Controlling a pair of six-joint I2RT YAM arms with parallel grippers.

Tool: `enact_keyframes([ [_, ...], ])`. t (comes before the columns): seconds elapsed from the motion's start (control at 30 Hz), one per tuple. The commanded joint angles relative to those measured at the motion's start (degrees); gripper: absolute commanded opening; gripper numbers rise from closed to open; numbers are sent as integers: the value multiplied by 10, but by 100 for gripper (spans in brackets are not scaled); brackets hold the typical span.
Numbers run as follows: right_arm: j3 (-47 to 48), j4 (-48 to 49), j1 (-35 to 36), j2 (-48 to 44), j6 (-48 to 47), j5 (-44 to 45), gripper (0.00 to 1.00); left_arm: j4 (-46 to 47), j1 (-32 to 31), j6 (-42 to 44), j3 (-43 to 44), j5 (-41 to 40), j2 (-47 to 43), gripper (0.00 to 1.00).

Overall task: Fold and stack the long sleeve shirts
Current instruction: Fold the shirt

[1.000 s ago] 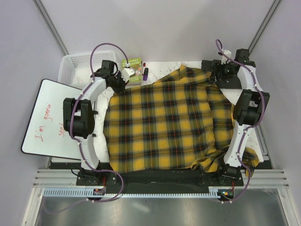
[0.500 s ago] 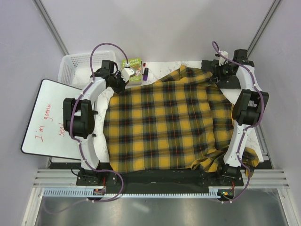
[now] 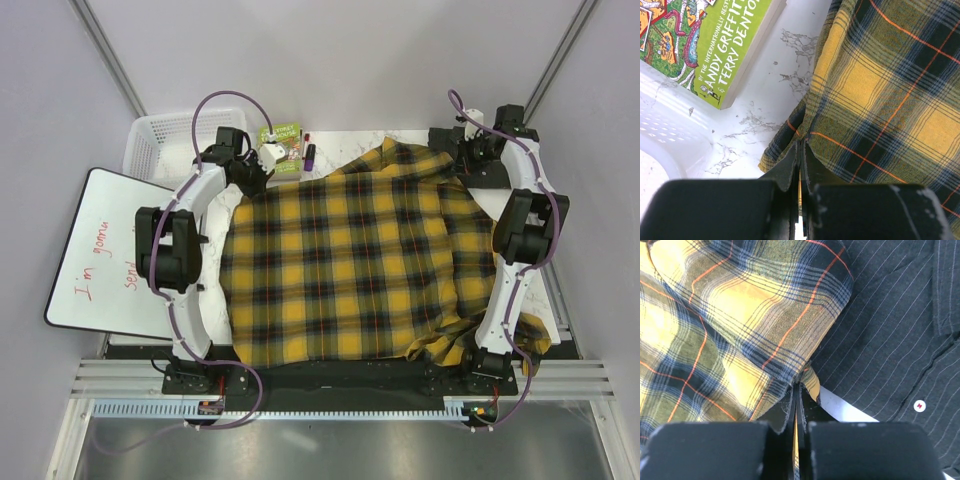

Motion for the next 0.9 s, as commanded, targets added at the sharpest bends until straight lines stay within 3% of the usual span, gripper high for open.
enact_keyframes([
  [0.0, 28, -9, -4, -15, -1, -15, 0, 18, 2, -9, 16, -9, -9, 2],
  [0.4, -36, -37, -15, -118, -57, -17, 0, 23, 1, 42, -42, 1, -97, 2],
  [0.87, -184, -98, -34, -235, -151, -17, 0, 21, 1, 86, -176, 10, -218, 2],
])
